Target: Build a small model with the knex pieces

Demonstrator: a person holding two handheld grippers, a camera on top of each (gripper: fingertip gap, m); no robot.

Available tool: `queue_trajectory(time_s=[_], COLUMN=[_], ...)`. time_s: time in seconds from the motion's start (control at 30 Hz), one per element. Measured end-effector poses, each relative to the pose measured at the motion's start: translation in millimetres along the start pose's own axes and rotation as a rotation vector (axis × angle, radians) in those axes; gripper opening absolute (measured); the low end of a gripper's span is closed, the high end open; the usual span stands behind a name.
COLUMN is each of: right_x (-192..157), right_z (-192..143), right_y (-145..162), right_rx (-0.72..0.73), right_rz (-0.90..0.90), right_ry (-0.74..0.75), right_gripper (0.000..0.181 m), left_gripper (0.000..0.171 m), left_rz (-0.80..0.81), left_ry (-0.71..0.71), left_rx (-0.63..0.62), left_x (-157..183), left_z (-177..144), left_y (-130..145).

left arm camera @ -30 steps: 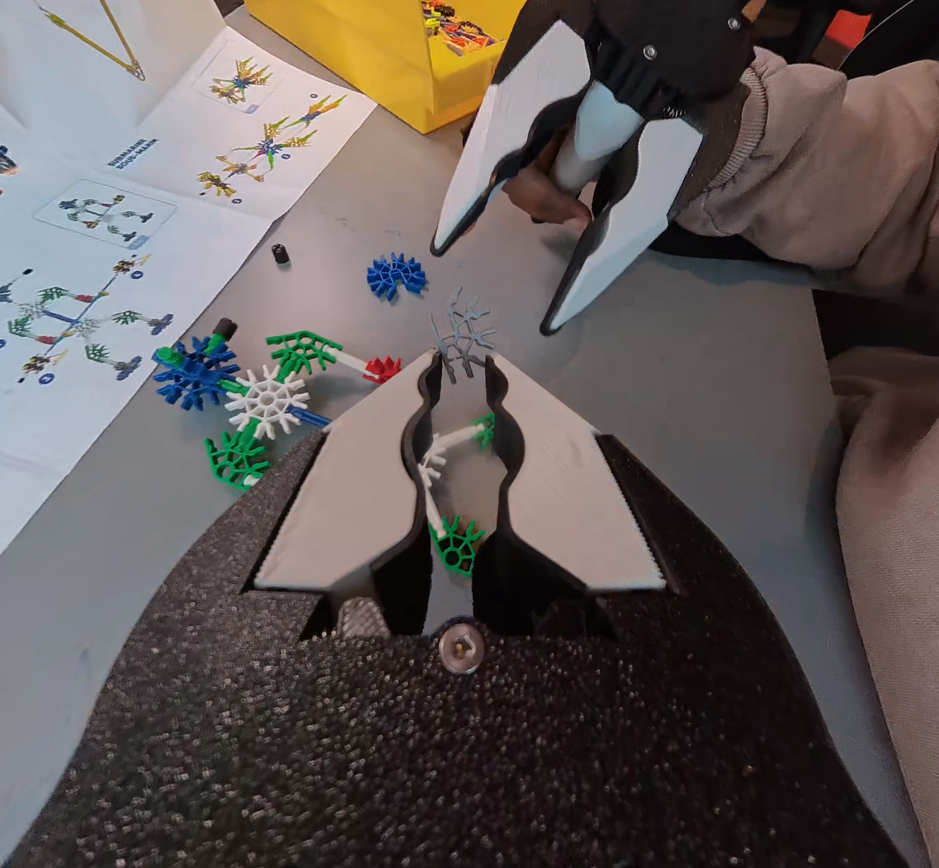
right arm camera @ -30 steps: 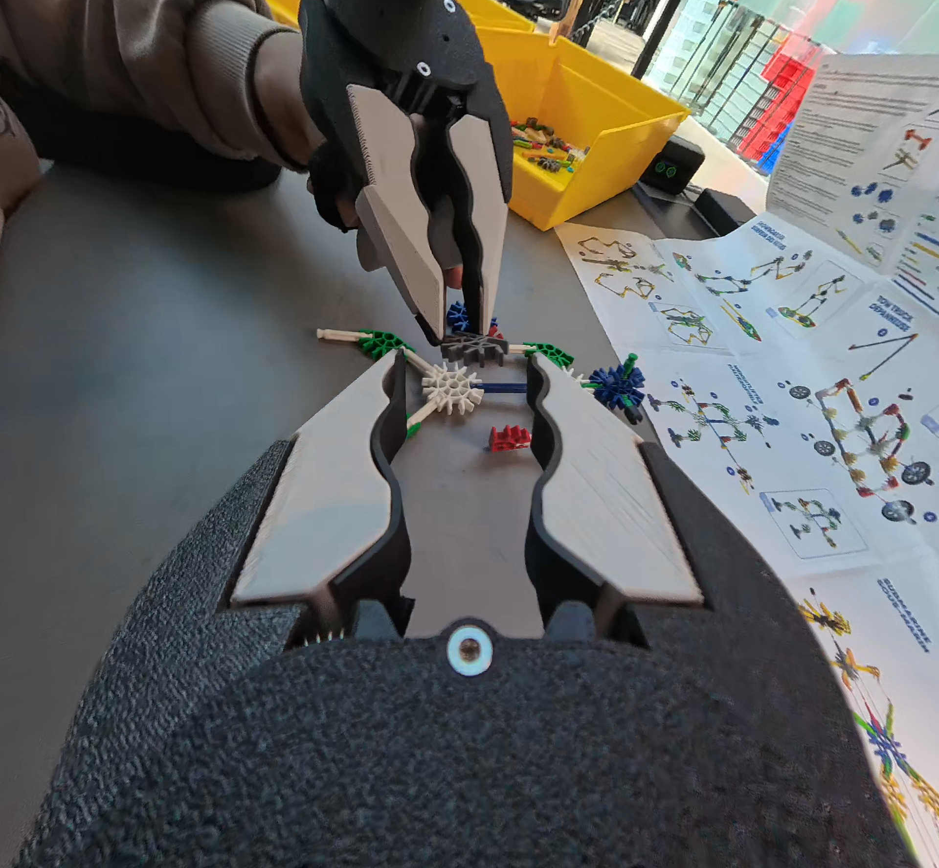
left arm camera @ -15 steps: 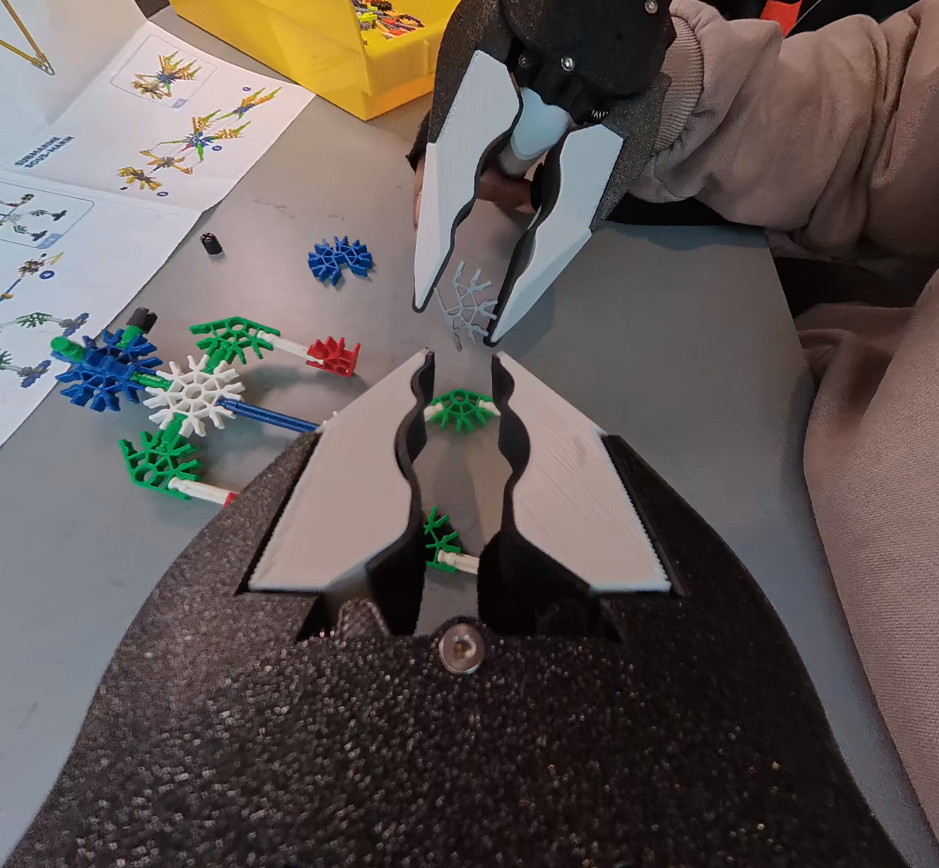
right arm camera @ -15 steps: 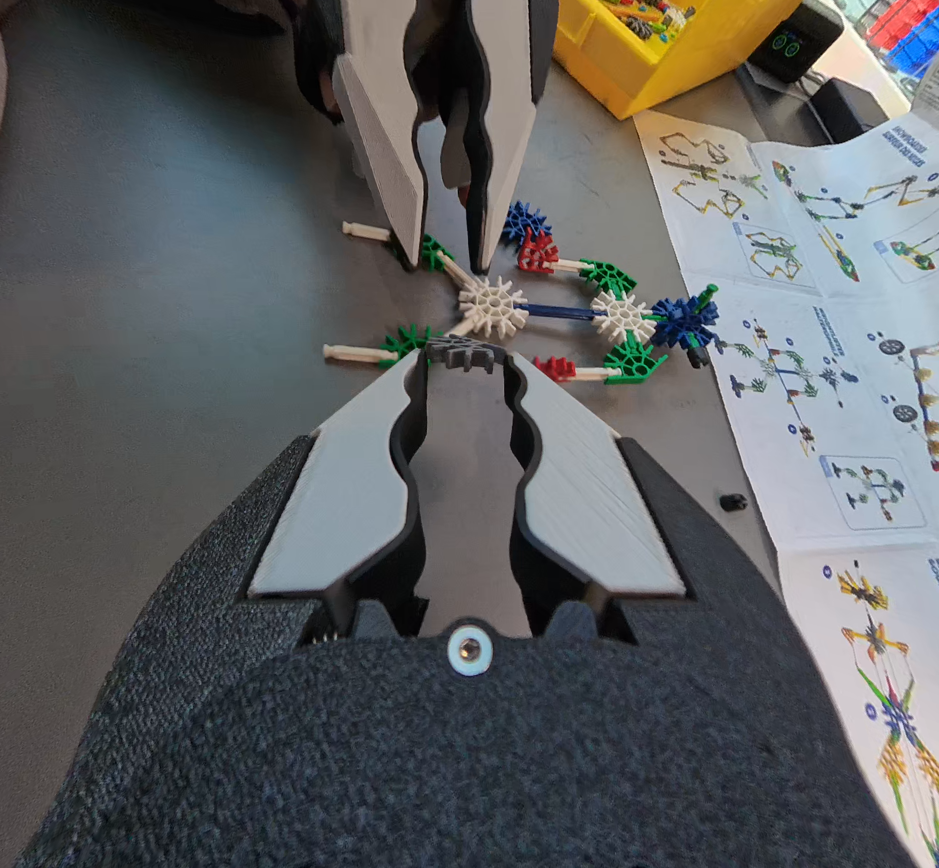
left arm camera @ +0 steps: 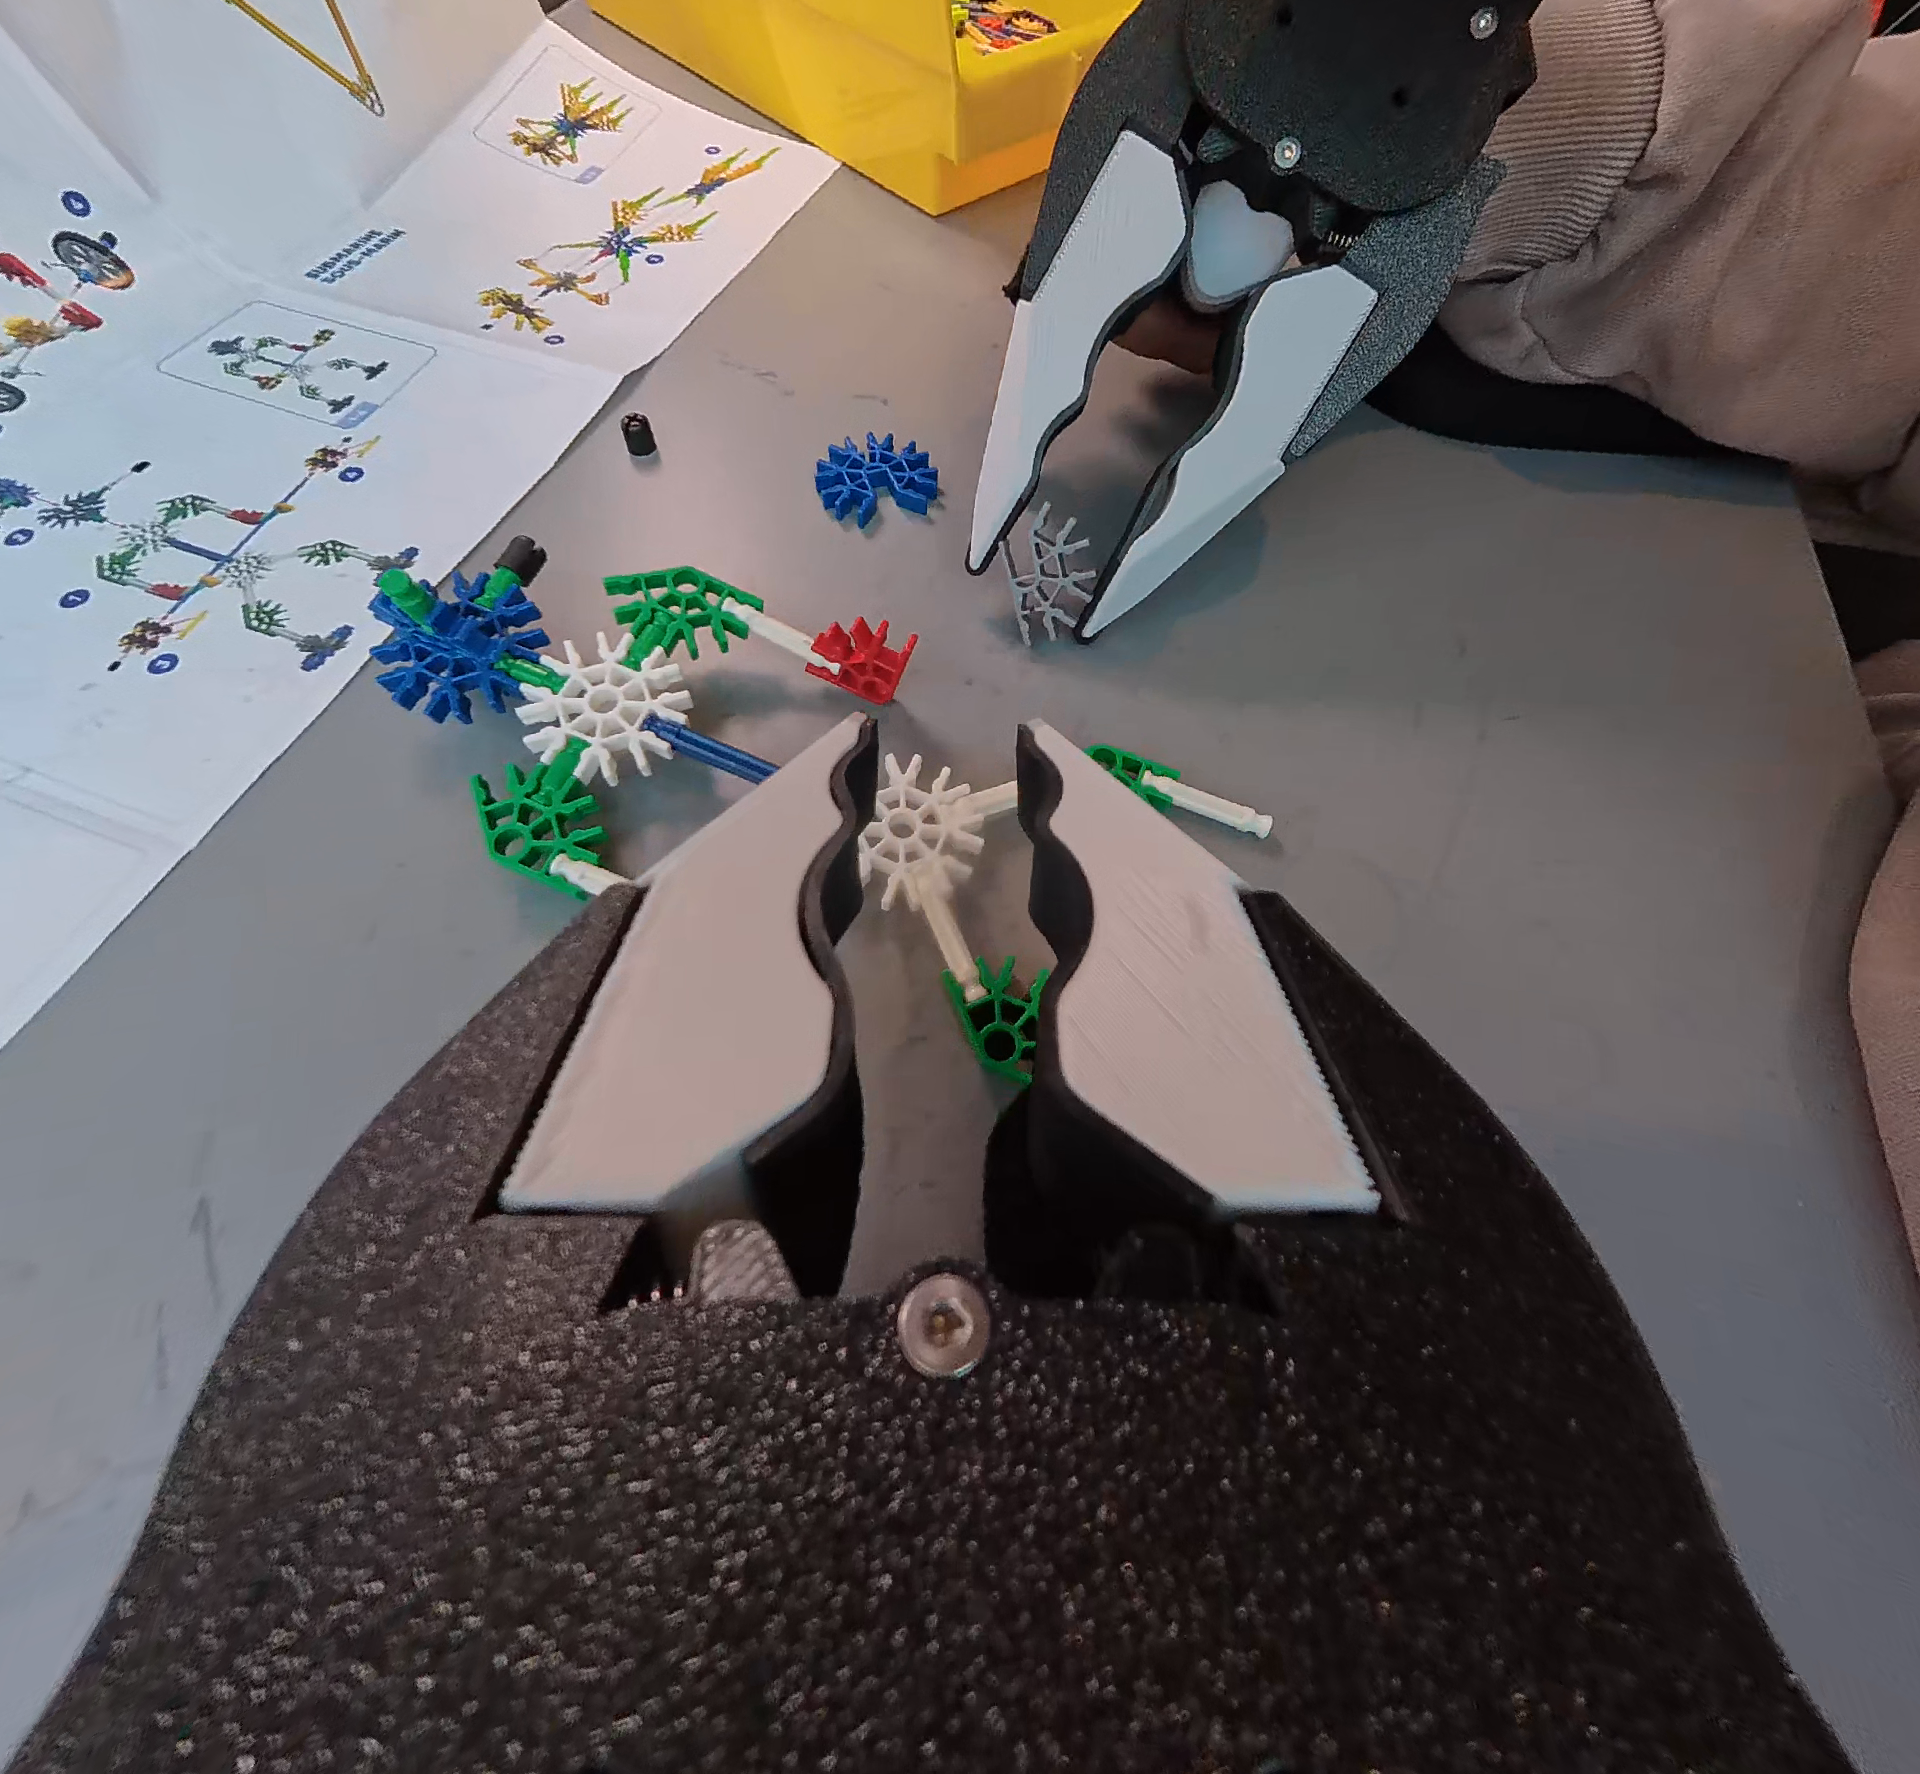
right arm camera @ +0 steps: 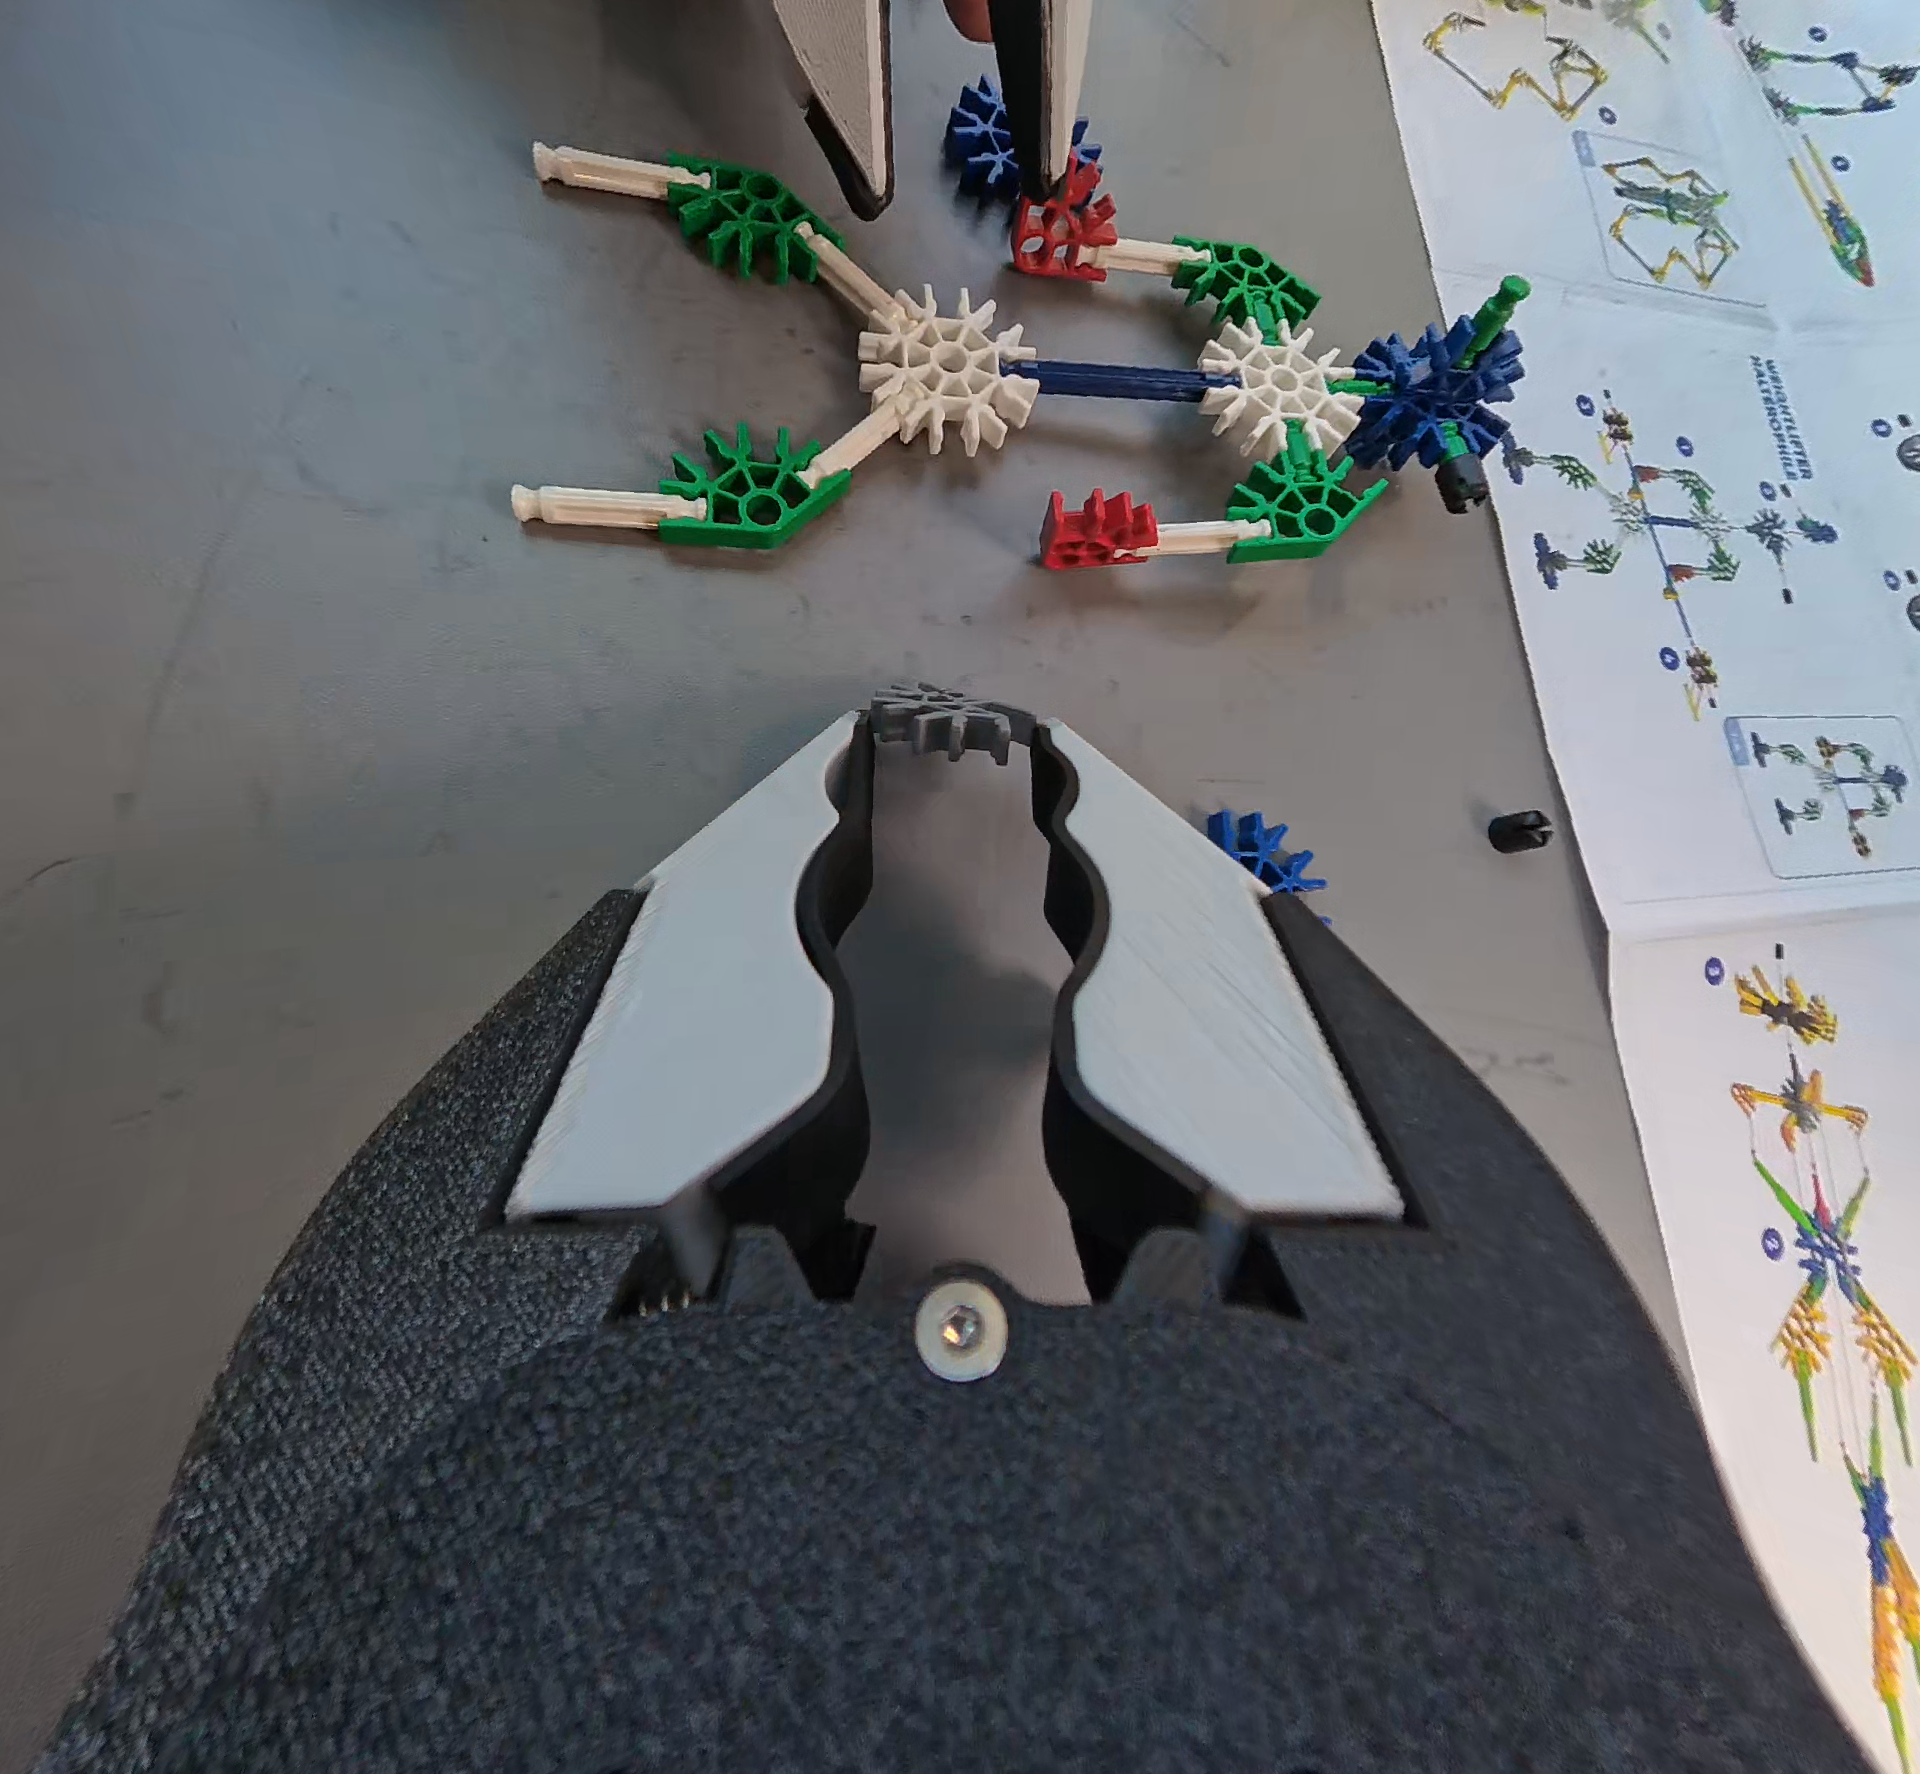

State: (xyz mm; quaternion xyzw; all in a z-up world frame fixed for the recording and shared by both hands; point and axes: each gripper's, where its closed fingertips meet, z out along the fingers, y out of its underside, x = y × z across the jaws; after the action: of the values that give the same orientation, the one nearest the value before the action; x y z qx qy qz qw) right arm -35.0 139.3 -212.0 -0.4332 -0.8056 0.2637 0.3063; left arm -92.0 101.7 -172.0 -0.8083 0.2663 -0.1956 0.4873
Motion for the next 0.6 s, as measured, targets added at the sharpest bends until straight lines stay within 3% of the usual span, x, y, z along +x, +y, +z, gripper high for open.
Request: queue_trajectory(time_s=[0.33,0.6], right_x=[0,4], right_z=[-1,-6], right_y=[0,-8], right_rx=[0.006,0.064], right_rz=[0.004,0.038], right_ry=[-0.009,-0.003], right_gripper=[0.031,0.039], left_gripper=[0.026,0.039], left_rz=[-0.026,-0.056], left_ry=[-0.055,-0.084], left_rx=[0.022,0.045], left_x=[-19,-31], left_z=[-11,-16], left_y=[-3,-3])
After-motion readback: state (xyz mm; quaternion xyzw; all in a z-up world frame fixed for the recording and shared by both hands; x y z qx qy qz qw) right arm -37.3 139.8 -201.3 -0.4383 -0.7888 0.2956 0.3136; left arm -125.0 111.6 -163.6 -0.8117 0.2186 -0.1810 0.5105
